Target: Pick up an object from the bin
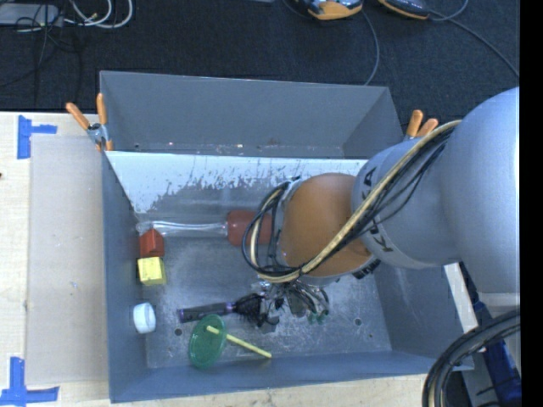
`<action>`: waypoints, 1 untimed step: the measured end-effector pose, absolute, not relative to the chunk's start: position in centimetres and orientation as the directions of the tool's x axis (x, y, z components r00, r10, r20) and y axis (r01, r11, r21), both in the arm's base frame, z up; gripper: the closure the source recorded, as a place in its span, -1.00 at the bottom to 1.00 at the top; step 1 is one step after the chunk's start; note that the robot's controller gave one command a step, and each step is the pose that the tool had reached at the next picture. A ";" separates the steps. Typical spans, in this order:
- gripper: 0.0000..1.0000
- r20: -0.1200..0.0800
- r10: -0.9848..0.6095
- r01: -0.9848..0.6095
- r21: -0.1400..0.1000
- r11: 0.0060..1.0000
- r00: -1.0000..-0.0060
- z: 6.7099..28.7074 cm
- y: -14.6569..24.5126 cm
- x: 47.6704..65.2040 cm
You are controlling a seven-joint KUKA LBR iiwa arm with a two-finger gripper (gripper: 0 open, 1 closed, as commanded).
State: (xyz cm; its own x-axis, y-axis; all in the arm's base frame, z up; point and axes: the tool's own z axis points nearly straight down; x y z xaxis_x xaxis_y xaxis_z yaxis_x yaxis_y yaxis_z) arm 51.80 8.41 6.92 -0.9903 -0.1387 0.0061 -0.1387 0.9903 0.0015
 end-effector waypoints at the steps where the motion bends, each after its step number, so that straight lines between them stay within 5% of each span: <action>1: 1.00 0.009 -0.138 -0.138 0.001 0.990 -0.990 7.1 8.4 51.7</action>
Offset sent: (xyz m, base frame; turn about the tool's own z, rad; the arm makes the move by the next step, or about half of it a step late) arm 0.0001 0.0000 0.0275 0.0000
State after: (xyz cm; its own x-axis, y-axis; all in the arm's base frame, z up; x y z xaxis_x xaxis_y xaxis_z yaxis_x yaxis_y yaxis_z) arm 51.70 8.40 7.14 -0.9904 -0.1382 0.0088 -0.1382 0.9904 0.0015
